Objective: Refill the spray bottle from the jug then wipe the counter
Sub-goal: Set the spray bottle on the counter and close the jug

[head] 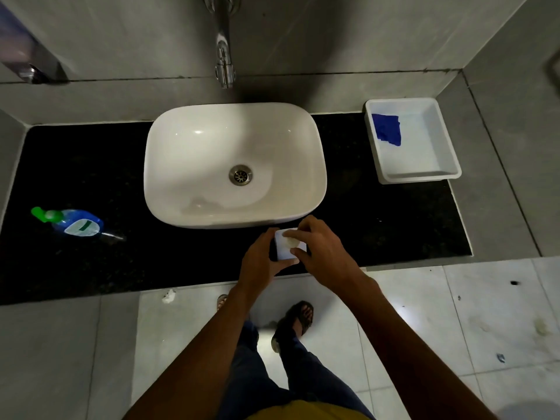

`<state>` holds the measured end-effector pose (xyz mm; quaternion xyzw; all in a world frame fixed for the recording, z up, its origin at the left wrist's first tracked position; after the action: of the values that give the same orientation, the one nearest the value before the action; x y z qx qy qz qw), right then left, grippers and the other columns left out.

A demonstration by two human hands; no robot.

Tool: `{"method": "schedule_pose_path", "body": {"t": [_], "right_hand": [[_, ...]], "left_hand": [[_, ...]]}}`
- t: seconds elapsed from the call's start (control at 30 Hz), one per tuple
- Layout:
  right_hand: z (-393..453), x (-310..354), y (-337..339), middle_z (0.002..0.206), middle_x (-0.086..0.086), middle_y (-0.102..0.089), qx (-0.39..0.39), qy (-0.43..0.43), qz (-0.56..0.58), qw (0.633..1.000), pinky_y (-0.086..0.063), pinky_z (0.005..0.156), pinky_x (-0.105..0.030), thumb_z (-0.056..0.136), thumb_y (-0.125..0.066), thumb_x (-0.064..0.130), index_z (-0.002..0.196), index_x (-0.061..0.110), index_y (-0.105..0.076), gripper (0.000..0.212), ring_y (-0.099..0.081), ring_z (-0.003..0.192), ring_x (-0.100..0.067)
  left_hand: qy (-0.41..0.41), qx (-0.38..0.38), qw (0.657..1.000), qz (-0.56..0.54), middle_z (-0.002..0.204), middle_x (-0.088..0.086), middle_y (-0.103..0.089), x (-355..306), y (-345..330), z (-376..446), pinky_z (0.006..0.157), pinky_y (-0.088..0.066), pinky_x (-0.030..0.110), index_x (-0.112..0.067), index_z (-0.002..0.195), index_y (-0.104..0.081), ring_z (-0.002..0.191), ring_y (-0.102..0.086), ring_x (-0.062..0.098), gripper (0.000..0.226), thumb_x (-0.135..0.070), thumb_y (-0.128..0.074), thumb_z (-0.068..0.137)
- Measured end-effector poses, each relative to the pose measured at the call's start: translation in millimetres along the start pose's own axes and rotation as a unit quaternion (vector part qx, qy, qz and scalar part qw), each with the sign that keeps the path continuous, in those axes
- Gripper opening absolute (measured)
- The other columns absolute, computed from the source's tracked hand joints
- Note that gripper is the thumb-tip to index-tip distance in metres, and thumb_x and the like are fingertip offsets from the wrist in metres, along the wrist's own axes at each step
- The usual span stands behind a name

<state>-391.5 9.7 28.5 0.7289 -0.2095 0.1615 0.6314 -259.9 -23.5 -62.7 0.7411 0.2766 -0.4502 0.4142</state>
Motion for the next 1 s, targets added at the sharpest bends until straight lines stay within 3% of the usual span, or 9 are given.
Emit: {"method": "schedule_pose_path", "body": {"t": [0.13,0.27,0.43,0.5,0.57,0.63,0.73,0.83,1.0], "right_hand": [[1,-13,-1,0.115,-0.005,-0.064,-0.006,-0.061,0.007,0.998,-0.052,0.086,-0.029,0.093,-0.077,0.038,0.121,0.014,-0.072,0.037,-0.060,0.101,-0.017],[-4,-16,4,0.098,0.002,-0.060,-0.069,-0.126,-0.030,0.989,-0.042,0.073,-0.023,0.081,-0.072,0.073,0.100,0.018,-0.066,0.059,-0.053,0.089,-0.011],[-15,3,-6,0.145,-0.006,-0.056,-0.049,-0.020,0.076,0.996,-0.050,0.109,-0.034,0.089,-0.083,0.034,0.149,0.018,-0.051,0.070,-0.053,0.133,-0.021],[-20,3,-11,0.137,-0.007,-0.062,-0.050,-0.009,0.051,0.997,-0.052,0.104,-0.027,0.090,-0.082,0.027,0.143,0.015,-0.058,0.058,-0.060,0.123,-0.021],[-25,-12,-8,0.107,0.000,-0.066,-0.068,-0.079,0.056,0.993,-0.045,0.081,-0.008,0.089,-0.082,0.034,0.115,0.019,-0.067,0.033,-0.061,0.088,-0.005],[-28,-23,-5,0.087,0.009,-0.057,-0.072,-0.118,0.054,0.989,-0.035,0.064,-0.007,0.088,-0.082,0.040,0.090,0.024,-0.060,0.028,-0.051,0.067,0.001],[-29,-10,-3,0.115,0.003,-0.060,-0.076,-0.049,0.086,0.992,-0.056,0.083,-0.019,0.090,-0.082,0.022,0.114,0.019,-0.065,0.029,-0.060,0.094,-0.005],[-23,7,-8,0.147,-0.009,-0.056,-0.037,0.021,0.063,0.997,-0.048,0.111,-0.032,0.096,-0.072,0.006,0.143,0.015,-0.061,0.049,-0.055,0.134,-0.024],[-12,-6,-4,0.122,-0.009,-0.065,-0.072,-0.054,0.081,0.993,-0.047,0.095,-0.024,0.094,-0.078,0.021,0.125,0.009,-0.070,0.035,-0.061,0.113,-0.023]], "left_hand": [[0.007,-0.001,1.000,0.017,0.122,-0.012,-0.070,0,-1,-1,0.099,-0.059,0.035,-0.031,0.129,-0.062,0.114,-0.067,0.005,0.061,-0.039,-0.091,0.075],[0.022,0.001,1.000,0.011,0.120,-0.011,-0.071,-1,1,-2,0.095,-0.062,0.041,-0.034,0.127,-0.061,0.112,-0.070,0.010,0.059,-0.041,-0.089,0.075],[0.023,-0.009,0.999,0.029,0.121,-0.005,-0.071,-1,2,-3,0.095,-0.060,0.048,-0.029,0.130,-0.060,0.113,-0.070,0.017,0.057,-0.032,-0.085,0.079],[0.027,-0.012,0.999,0.032,0.122,-0.004,-0.071,-1,2,-3,0.096,-0.059,0.048,-0.026,0.131,-0.060,0.113,-0.069,0.017,0.059,-0.030,-0.087,0.078],[0.033,-0.011,0.999,0.016,0.121,-0.005,-0.071,-1,2,-4,0.096,-0.060,0.047,-0.028,0.129,-0.061,0.113,-0.069,0.016,0.059,-0.033,-0.089,0.077],[0.038,-0.010,0.999,0.004,0.121,-0.006,-0.071,-1,3,-5,0.095,-0.061,0.048,-0.031,0.126,-0.062,0.113,-0.070,0.016,0.059,-0.036,-0.090,0.075],[0.041,-0.010,0.999,-0.007,0.120,-0.006,-0.072,-1,2,-5,0.095,-0.061,0.049,-0.031,0.125,-0.062,0.113,-0.070,0.016,0.059,-0.039,-0.089,0.073],[0.031,-0.007,0.999,0.004,0.120,-0.009,-0.071,-5,2,-6,0.097,-0.060,0.046,-0.032,0.127,-0.061,0.113,-0.070,0.013,0.059,-0.042,-0.087,0.075],[0.038,-0.011,0.999,0.000,0.117,-0.009,-0.072,-7,0,-7,0.097,-0.060,0.047,-0.031,0.123,-0.062,0.111,-0.070,0.012,0.058,-0.040,-0.088,0.072]]}}
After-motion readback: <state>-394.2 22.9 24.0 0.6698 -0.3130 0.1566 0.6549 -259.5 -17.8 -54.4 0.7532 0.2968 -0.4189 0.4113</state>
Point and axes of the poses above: each hand's wrist, its own z-axis towards the middle knuckle, its own y-axis out of the back of the hand, x = y × z, the point moved 8 cm from there along z, towards the middle knuckle
